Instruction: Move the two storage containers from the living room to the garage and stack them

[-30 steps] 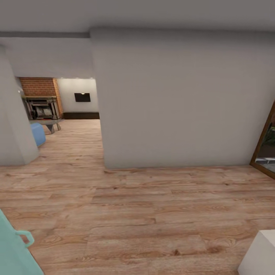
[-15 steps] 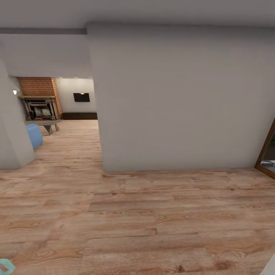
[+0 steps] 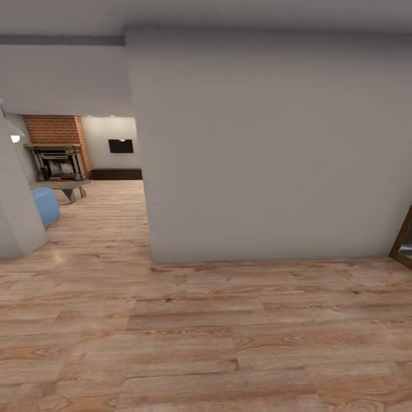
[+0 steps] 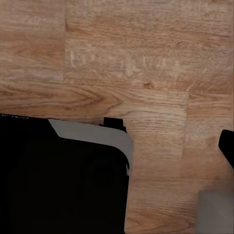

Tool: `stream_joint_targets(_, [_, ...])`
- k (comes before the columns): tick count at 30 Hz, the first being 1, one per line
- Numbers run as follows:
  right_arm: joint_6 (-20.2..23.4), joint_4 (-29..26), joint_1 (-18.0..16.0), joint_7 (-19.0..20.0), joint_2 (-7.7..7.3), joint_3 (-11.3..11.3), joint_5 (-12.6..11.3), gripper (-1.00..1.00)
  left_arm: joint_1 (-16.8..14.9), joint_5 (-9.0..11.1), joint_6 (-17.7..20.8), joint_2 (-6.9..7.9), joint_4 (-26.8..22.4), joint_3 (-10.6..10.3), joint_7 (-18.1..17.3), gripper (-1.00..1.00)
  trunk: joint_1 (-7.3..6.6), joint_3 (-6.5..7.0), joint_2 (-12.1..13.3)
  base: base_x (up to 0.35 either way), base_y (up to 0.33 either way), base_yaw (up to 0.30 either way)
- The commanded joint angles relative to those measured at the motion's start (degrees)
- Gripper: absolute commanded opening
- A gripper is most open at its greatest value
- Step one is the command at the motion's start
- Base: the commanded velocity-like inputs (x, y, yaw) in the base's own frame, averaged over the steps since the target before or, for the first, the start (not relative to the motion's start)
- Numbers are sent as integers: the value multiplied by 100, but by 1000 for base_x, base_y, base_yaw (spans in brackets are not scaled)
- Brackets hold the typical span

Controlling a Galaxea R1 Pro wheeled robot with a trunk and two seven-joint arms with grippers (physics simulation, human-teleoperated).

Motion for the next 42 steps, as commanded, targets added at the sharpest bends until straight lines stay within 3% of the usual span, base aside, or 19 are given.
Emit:
stream_joint_targets(1, [-29,17,-8,-13,-2,39,13,100,-4,30,-15,1,2,-20,11,100,4,-8,-5,324,0,0])
stream_joint_targets(27, [4,19,-8,-2,9,46,31,100,-4,21,-15,-4,2,-28,11,100,4,-8,-5,324,0,2])
stream_joint_targets(42, [-28,19,-8,-13,0,50,23,100,-3,53,-23,3,2,-20,11,100,4,-8,-5,324,0,239])
